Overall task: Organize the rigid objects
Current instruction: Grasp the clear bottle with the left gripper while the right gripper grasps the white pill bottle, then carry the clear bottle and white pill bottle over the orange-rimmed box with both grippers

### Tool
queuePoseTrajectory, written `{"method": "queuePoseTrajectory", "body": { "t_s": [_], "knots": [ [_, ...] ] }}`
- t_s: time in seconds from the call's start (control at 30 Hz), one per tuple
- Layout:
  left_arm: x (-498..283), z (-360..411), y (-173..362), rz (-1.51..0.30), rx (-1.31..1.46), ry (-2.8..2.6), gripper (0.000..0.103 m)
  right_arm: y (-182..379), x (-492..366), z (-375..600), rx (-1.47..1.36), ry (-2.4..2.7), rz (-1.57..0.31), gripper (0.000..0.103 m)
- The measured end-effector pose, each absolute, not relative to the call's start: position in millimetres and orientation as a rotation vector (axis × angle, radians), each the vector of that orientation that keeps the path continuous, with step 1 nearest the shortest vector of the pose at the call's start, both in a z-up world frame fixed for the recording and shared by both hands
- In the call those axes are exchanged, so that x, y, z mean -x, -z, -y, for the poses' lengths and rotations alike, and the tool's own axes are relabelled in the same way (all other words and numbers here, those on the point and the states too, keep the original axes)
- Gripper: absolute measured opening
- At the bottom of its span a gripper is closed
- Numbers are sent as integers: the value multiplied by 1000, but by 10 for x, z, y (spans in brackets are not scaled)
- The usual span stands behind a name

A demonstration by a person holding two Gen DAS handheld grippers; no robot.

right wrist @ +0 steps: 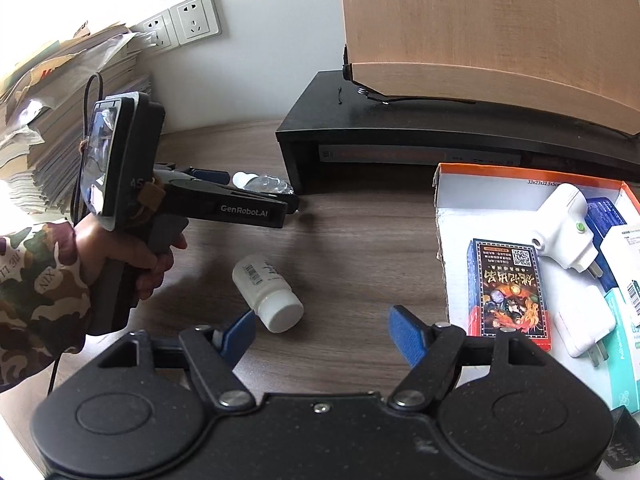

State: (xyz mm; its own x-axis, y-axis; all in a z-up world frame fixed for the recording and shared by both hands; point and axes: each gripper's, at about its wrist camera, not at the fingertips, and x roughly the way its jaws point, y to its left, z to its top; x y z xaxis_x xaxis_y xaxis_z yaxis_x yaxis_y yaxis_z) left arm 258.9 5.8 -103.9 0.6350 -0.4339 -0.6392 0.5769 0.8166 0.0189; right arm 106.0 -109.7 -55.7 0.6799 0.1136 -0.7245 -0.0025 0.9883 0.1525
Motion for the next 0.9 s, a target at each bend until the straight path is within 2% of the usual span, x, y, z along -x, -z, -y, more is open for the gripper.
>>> {"method": "queuePoseTrajectory", "body": {
  "t_s": [0.13, 0.4, 0.63, 0.7, 0.73, 0.83, 0.87, 0.9],
  "knots": [
    [-2643, -48, 1096, -663, -222, 616, 82, 569, -1061, 1071, -143, -61, -818, 87],
    [-2552, -232, 1048, -687, -146, 553, 81, 643, -1253, 904, -89, -135, -835, 87],
    [-2312, -683, 888, -695, -79, 452, 81, 772, -1554, 699, 4, -226, -853, 85],
    [-2237, -792, 846, -700, -61, 427, 81, 819, -1636, 655, 21, -243, -866, 79],
    [-2200, -838, 827, -702, -52, 414, 81, 831, -1660, 632, 28, -252, -872, 67],
    [-2080, -956, 774, -704, -15, 380, 81, 871, -1716, 559, 57, -264, -877, 53],
    [-2039, -985, 765, -706, 0, 371, 81, 870, -1711, 541, 65, -259, -870, 42],
    [-1996, -1011, 747, -707, 10, 363, 81, 860, -1704, 534, 63, -255, -866, 40]
  ]
}}
